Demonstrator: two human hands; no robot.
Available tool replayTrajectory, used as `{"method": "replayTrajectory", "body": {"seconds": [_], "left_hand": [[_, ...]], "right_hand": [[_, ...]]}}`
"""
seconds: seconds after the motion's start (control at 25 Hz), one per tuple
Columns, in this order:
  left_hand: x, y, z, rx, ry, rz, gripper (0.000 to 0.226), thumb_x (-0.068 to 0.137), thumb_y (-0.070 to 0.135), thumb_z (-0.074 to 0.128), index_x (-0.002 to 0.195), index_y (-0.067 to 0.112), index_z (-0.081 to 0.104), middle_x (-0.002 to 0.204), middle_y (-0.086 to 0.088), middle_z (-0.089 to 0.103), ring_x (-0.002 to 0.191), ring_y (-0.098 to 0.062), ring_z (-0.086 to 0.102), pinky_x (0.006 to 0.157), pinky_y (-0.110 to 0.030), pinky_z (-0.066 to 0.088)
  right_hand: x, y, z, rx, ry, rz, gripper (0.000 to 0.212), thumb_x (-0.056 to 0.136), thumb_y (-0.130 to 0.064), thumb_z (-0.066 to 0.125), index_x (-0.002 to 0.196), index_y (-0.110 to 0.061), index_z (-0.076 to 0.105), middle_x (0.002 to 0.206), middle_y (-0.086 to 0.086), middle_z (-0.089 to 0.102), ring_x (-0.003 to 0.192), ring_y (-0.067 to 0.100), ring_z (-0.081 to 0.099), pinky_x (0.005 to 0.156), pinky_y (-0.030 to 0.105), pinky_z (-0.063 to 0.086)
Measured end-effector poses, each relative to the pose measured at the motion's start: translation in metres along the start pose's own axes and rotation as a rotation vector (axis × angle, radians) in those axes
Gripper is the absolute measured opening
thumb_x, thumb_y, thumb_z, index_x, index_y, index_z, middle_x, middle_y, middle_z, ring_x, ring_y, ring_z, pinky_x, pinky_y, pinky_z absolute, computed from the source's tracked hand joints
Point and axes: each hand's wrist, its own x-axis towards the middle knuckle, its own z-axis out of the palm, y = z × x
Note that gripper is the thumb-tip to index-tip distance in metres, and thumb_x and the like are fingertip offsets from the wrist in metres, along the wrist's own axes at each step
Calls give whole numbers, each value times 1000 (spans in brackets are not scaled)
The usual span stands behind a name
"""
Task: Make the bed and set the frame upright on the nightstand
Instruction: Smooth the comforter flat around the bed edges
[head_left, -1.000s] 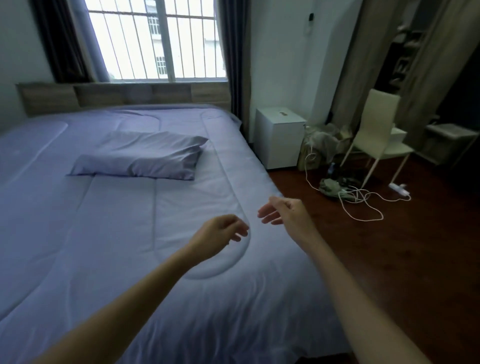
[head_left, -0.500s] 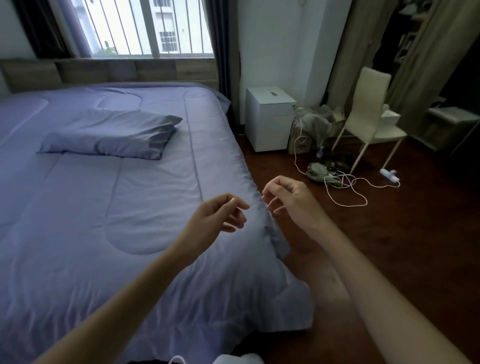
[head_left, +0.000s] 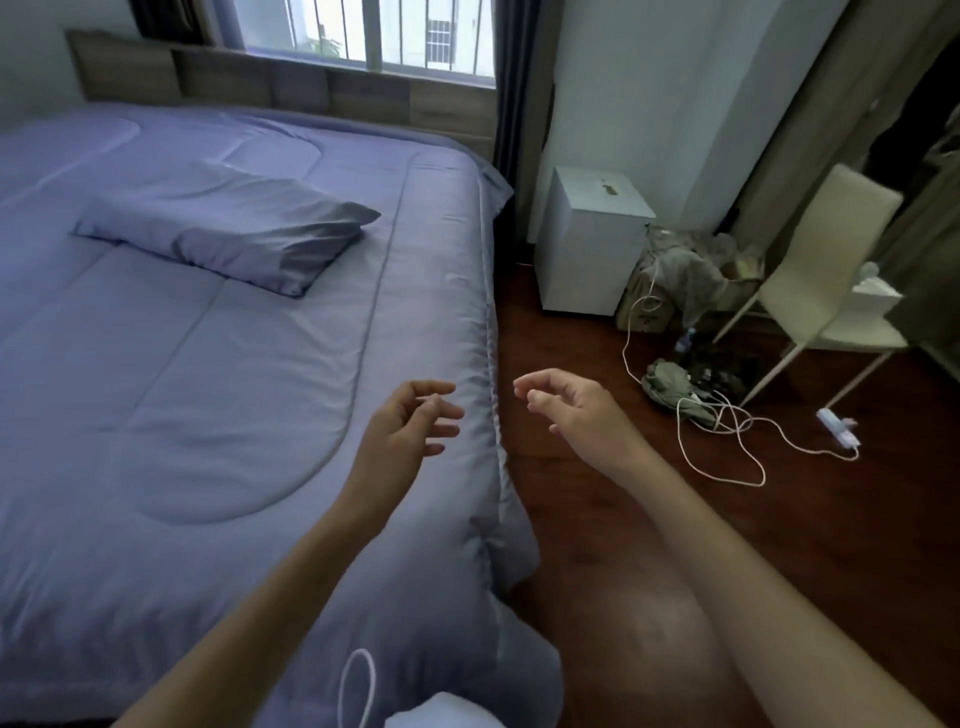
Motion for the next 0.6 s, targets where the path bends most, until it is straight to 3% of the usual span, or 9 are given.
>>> {"method": "replayTrajectory", "body": {"seconds": [0.2,0.28,0.44,0.6], "left_hand": [[58,1,38,-3,189,2,24,100,23,41,121,25,54,115,6,66,104,-7,63,86,-25,46],[79,3,47,-7,243,4,24,100,23,42,121,25,54,116,7,65,105,-6,62,89,-25,46],[127,-5,76,49,356,0,22,100,25,41,118,26,54,116,9,65,107,-6,62,94,-28,47],[192,-11,121,52,517,-24,22,99,27,41,116,26,55,114,11,65,107,-8,61,97,-32,47]], "right_hand": [[73,24,-29,77,-44,-16,28,95,-19,53,121,-23,63,116,-9,67,102,-4,59,82,18,43],[102,29,-33,112,-82,-42,30,96,-17,52,124,-18,61,121,-6,65,103,-4,59,84,16,45],[167,52,-45,171,-210,-107,33,97,-18,50,128,-19,58,125,-6,62,115,6,57,99,27,44],[237,86,-76,137,-343,-165,33,97,-21,51,129,-18,58,122,-8,62,109,3,57,99,27,44]]}}
